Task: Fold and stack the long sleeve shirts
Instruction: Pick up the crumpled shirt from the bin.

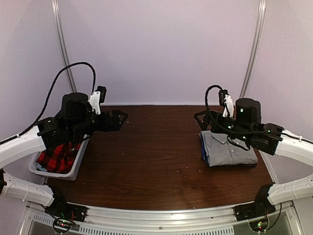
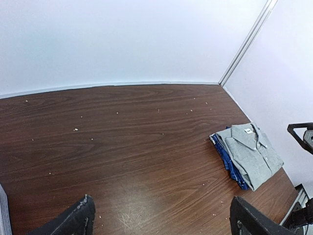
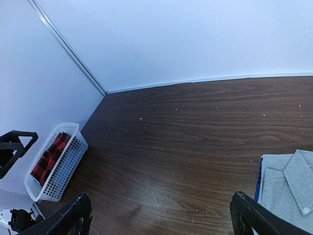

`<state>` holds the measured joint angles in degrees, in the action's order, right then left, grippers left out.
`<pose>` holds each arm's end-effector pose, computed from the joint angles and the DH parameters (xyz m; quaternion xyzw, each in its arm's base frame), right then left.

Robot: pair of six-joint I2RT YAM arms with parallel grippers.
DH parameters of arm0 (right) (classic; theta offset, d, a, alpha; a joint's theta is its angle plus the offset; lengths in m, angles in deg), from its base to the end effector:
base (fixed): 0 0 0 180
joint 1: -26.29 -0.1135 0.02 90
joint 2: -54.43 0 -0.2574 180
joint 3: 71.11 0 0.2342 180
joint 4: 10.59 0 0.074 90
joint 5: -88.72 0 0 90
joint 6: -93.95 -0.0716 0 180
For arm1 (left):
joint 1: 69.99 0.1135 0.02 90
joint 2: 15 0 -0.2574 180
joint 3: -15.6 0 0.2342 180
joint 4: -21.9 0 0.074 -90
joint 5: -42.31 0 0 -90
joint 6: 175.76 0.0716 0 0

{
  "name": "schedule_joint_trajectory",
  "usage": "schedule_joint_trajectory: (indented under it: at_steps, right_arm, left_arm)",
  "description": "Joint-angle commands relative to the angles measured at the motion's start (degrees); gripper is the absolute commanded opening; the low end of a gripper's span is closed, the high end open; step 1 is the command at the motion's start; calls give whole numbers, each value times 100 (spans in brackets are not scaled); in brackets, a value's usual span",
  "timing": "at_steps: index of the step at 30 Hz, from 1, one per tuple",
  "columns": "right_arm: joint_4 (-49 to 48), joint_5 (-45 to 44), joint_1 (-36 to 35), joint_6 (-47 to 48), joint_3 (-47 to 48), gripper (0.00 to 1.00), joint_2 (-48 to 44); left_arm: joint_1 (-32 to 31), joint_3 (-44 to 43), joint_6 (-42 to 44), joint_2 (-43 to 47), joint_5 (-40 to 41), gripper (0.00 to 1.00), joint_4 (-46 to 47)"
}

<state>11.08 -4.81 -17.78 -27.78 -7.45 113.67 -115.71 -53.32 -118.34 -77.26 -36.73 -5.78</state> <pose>0.1904 0.1782 0.3096 -0.0683 0.8021 0.3446 0.4830 0.1965 -0.1820 0.3167 0.0402 0.8213 -0.2948 0.4868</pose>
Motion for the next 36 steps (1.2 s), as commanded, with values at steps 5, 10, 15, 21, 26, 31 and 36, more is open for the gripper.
schedule_joint_trajectory:
  at_steps: [5,10,15,21,26,31,36]
  right_arm:
    - [118,-243,-22,-34,192,100,-154]
    - [137,-267,-18,-40,114,100,-207]
    - [171,-269,-22,32,137,100,-178]
    - [85,-232,-17,87,62,100,-164]
    - [23,-174,-21,110,91,100,-20]
    - [-106,-84,-21,116,85,100,127]
    - [-211,32,-20,138,95,100,233]
  left_arm:
    - [18,-4,136,288,322,98,260]
    - [19,82,105,442,491,98,76]
    - [19,69,-128,522,943,98,-493]
    - [26,-19,-1198,595,2160,98,-2086]
    - [136,152,-2255,846,2654,98,-3223]
    - [469,422,-2975,1213,2759,98,-3868]
    - [1146,734,-2577,1358,2269,98,-3597]
